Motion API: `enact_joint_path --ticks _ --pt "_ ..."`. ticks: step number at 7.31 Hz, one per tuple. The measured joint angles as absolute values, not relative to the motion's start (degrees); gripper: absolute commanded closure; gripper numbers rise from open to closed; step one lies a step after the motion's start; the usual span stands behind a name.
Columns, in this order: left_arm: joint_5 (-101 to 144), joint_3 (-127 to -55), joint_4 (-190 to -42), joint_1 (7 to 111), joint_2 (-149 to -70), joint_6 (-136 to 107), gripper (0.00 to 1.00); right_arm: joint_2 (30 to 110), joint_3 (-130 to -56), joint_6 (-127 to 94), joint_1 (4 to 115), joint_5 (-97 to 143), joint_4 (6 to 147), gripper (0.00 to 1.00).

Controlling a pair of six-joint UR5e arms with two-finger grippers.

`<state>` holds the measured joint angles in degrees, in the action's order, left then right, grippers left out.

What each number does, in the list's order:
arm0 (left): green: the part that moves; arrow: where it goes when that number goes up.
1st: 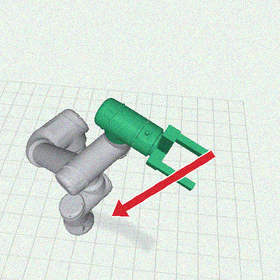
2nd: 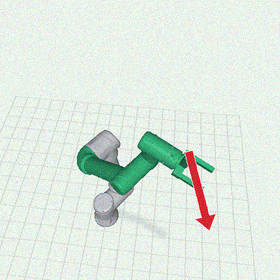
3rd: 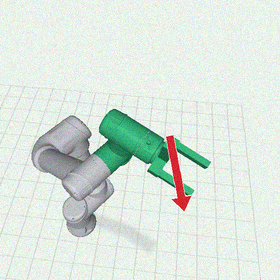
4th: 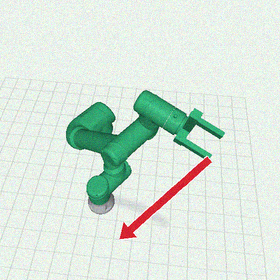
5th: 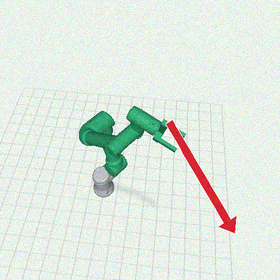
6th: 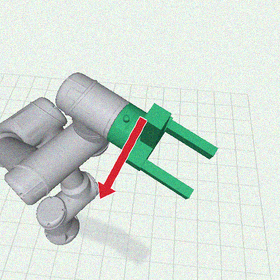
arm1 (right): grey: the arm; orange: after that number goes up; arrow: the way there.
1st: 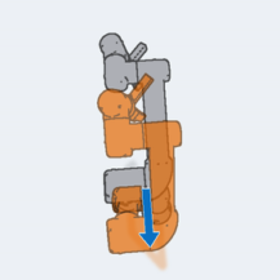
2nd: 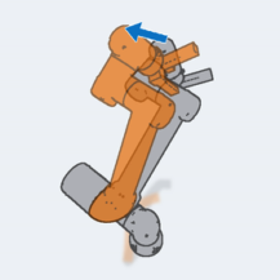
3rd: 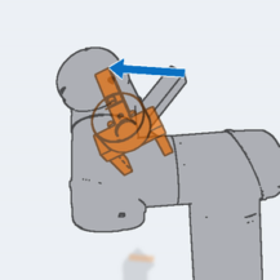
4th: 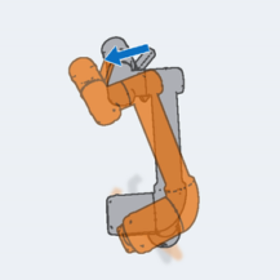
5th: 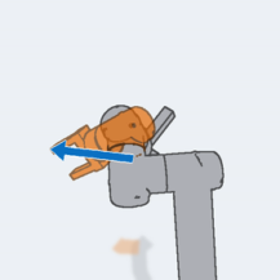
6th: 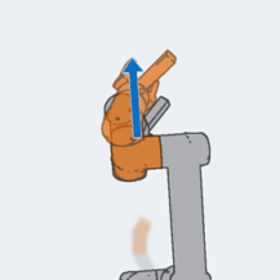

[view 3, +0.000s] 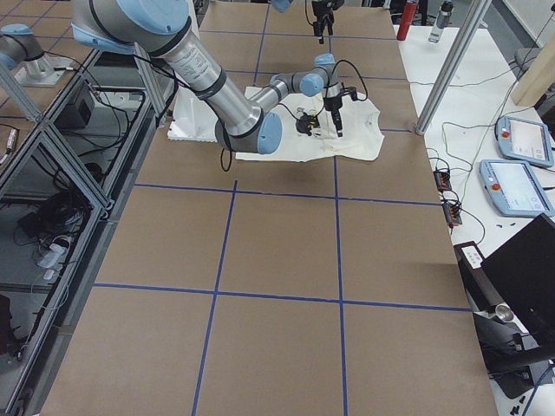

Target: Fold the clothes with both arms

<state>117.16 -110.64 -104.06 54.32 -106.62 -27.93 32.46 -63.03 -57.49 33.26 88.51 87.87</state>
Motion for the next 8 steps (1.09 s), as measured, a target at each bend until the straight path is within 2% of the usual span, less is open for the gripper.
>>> enact_joint_path --ticks 8 --pt "117.16 -110.57 -104.1 54.32 -106.61 -28.01 0.0 33.13 -62.94 -56.13 32.61 88.51 88.08 0.5"
